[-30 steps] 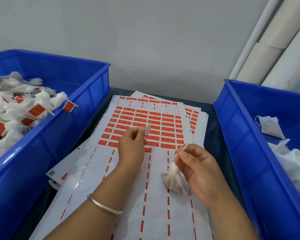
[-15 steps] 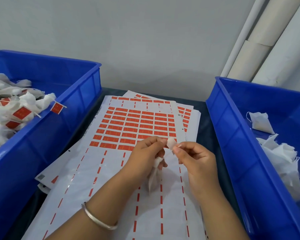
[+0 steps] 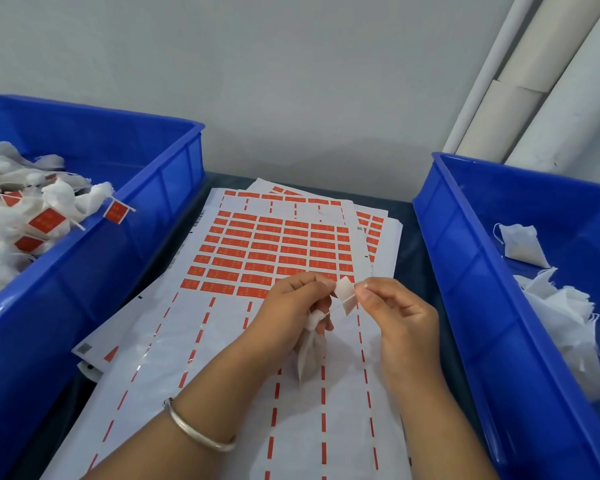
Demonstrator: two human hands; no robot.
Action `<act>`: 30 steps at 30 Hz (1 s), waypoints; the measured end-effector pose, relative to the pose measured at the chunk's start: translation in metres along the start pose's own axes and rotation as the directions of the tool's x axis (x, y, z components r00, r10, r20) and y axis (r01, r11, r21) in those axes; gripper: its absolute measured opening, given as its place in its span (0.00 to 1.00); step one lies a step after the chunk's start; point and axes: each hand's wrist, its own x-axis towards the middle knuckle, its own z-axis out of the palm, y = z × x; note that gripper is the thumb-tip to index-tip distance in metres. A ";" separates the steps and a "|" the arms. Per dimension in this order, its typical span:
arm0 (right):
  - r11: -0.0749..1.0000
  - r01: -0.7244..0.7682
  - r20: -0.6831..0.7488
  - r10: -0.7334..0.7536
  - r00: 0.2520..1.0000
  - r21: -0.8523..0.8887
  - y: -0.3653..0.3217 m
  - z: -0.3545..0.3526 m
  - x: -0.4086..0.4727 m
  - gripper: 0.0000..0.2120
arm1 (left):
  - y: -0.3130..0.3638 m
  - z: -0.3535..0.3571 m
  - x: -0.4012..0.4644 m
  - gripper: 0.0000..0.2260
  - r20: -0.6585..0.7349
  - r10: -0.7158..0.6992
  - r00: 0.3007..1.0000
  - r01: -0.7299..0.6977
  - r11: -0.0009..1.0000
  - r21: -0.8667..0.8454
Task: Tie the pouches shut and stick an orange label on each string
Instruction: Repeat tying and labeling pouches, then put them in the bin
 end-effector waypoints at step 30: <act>0.956 -0.250 -0.028 0.257 0.966 0.152 0.007 -0.003 0.009 0.06 | -0.008 0.000 0.000 0.04 0.096 0.213 0.972 -0.225 0.963 0.150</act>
